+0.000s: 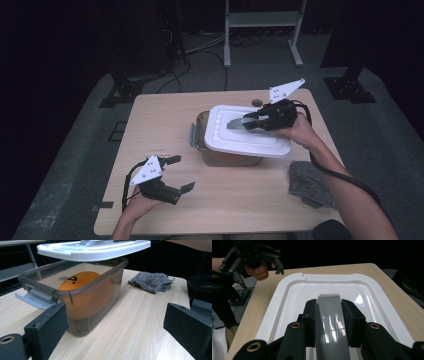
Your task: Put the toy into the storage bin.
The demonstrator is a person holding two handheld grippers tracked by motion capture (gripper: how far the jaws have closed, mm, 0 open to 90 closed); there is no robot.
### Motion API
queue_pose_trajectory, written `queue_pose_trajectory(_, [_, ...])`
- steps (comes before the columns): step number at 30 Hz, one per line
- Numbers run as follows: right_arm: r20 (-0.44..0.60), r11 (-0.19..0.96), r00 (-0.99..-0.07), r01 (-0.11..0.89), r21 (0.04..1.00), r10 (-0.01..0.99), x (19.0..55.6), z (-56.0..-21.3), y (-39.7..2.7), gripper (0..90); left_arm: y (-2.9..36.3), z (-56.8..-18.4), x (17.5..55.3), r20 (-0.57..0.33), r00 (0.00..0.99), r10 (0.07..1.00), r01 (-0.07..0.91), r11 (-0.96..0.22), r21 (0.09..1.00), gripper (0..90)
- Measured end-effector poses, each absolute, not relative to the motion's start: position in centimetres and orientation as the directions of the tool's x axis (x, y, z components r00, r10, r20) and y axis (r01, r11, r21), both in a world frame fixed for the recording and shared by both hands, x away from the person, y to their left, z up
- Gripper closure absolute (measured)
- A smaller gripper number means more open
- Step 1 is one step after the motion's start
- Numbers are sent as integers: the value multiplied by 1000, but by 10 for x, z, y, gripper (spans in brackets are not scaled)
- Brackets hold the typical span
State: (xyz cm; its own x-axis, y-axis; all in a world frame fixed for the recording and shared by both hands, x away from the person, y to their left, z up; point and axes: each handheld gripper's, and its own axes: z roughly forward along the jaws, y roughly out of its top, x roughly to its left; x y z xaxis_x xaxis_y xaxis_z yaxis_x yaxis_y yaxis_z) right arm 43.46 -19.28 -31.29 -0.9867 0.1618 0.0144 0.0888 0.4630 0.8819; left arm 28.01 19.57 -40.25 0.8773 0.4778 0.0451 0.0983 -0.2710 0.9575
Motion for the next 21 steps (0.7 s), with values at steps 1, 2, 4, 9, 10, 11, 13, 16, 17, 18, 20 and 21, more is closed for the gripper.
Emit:
queue_pose_trajectory(1, [17,463,-987,89,882,158,436,-314,-190,661,196,-402,280,45,877,477,98,-271,958,45])
queue_pose_trajectory(2, [18,463,-988,88,882,154,438,-314,-187,661,196,-402,280,46,877,478,99,-274,957,45])
queue_pose_trajectory(4, [18,463,-990,82,883,141,441,-316,-181,661,196,-402,280,45,877,478,99,-272,957,45])
queue_pose_trajectory(9, [27,464,-992,80,882,121,448,-320,-168,661,197,-402,280,45,877,479,97,-268,959,45])
queue_pose_trajectory(10, [28,465,-992,81,882,119,449,-321,-165,661,197,-402,280,45,876,479,96,-267,959,45])
queue_pose_trajectory(11, [28,466,-993,80,881,116,450,-321,-163,661,197,-402,280,44,876,480,97,-265,959,45])
queue_pose_trajectory(13, [31,471,-993,81,878,114,452,-322,-159,661,197,-402,279,42,876,481,98,-262,960,45])
queue_pose_trajectory(16, [34,482,-993,83,872,111,455,-325,-153,661,197,-402,279,44,876,480,96,-263,960,45])
queue_pose_trajectory(17, [32,485,-994,79,871,105,456,-326,-152,661,197,-401,279,46,876,480,95,-265,960,45])
queue_pose_trajectory(18, [33,487,-994,78,870,100,457,-327,-150,660,197,-401,279,47,876,480,94,-265,960,45])
queue_pose_trajectory(20, [34,495,-994,79,865,99,459,-329,-148,661,198,-401,279,46,876,481,95,-264,960,45])
queue_pose_trajectory(21, [35,500,-995,79,863,96,459,-329,-147,661,198,-401,279,46,876,480,95,-265,960,45])
